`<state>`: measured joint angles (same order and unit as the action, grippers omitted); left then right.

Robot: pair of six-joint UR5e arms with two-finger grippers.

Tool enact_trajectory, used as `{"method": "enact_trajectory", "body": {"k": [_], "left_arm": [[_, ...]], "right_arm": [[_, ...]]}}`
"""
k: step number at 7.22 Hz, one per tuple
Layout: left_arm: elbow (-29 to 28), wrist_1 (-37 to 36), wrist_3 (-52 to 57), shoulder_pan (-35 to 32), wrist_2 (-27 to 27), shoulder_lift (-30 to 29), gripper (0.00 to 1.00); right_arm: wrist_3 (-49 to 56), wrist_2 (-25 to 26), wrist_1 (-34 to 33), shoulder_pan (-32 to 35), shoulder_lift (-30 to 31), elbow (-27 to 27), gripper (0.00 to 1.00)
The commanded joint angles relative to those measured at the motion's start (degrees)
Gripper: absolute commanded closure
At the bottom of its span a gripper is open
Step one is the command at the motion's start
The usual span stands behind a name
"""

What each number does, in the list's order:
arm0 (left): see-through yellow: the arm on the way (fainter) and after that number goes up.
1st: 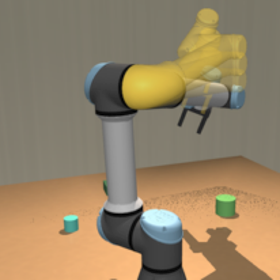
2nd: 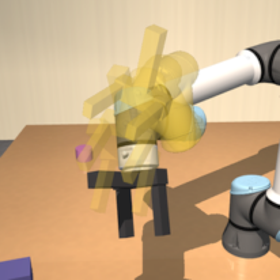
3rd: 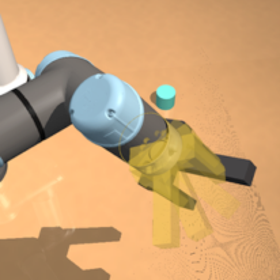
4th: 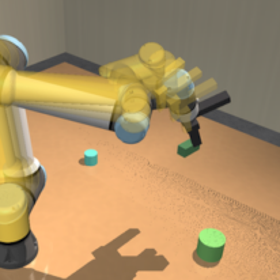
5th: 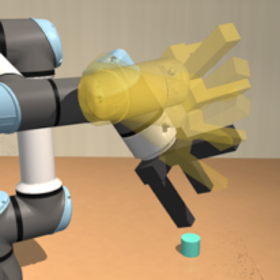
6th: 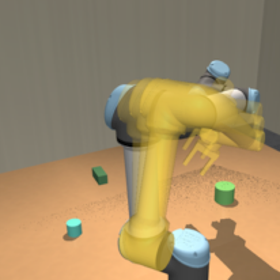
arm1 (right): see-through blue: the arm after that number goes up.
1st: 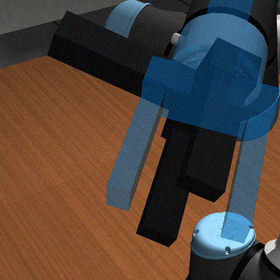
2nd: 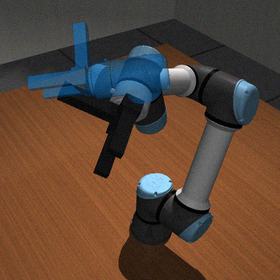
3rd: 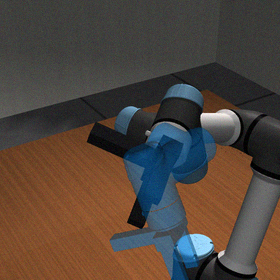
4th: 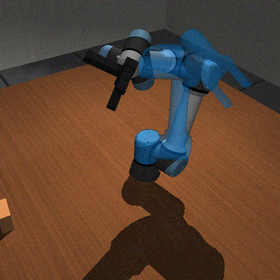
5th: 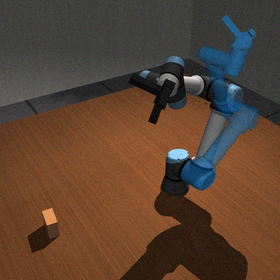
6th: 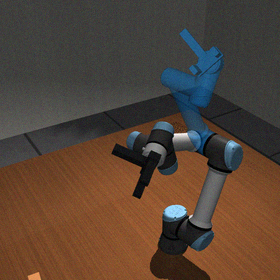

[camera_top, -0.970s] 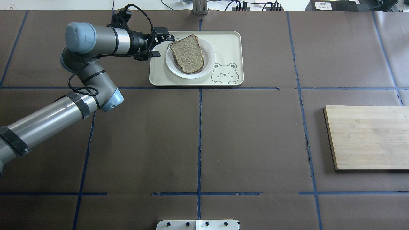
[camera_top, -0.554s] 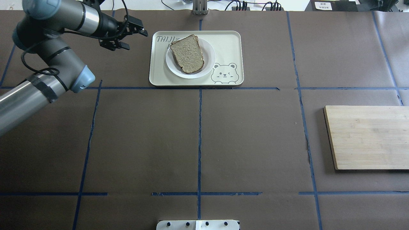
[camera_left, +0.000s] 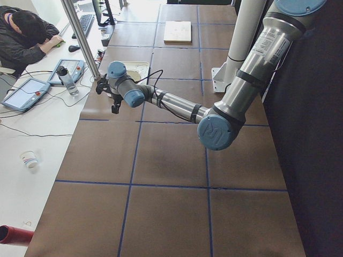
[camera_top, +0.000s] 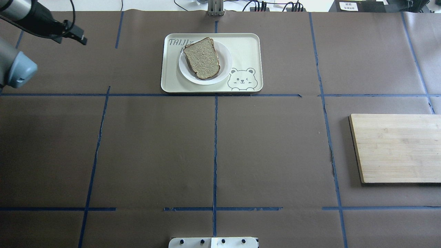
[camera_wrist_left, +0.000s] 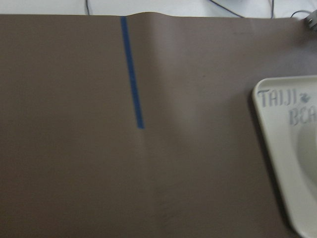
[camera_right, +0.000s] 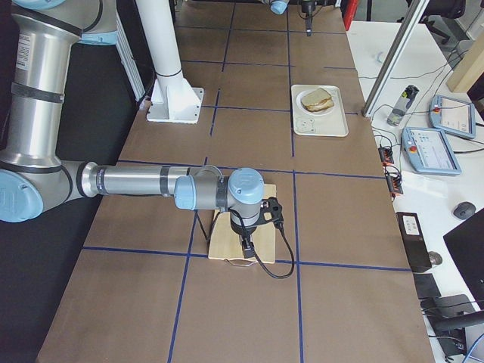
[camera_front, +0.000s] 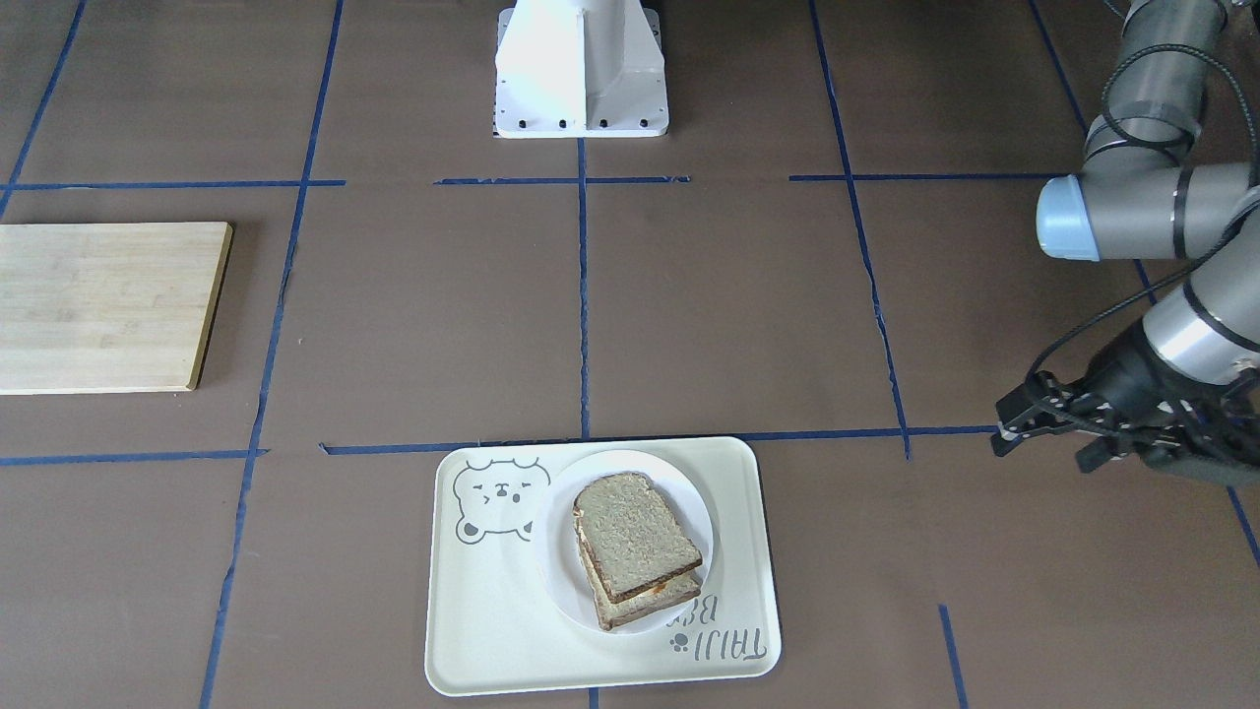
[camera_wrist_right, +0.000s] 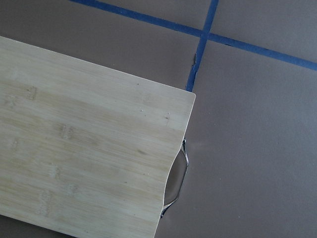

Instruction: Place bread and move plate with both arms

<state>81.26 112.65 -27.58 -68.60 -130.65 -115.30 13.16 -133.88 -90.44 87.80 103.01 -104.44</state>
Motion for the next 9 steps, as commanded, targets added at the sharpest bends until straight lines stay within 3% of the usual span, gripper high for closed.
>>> {"method": "enact_trajectory", "body": {"k": [1, 3, 5, 6, 9], "left_arm": [[1.0, -9.4, 26.4, -7.7, -0.1, 7.3, 0.0], [2.1, -19.4, 36.9, -13.6, -0.2, 12.6, 0.0], [8.9, -20.9, 38.8, -20.8, -0.7, 24.5, 0.0], [9.6, -21.2, 38.0, -21.0, -0.4, 27.9, 0.0], [14.4, -26.3, 29.3, -21.1, -0.9, 28.0, 0.0]], "right_arm": [[-0.1, -0.1, 0.0, 0.0, 0.0, 0.0, 0.0], [0.1, -0.1, 0.0, 0.0, 0.1, 0.2, 0.0], [0.0, -0.2, 0.0, 0.0, 0.3, -0.1, 0.0], [0.0, -0.2, 0.0, 0.0, 0.4, -0.2, 0.0], [0.0, -0.2, 0.0, 0.0, 0.6, -0.2, 0.0]]}}
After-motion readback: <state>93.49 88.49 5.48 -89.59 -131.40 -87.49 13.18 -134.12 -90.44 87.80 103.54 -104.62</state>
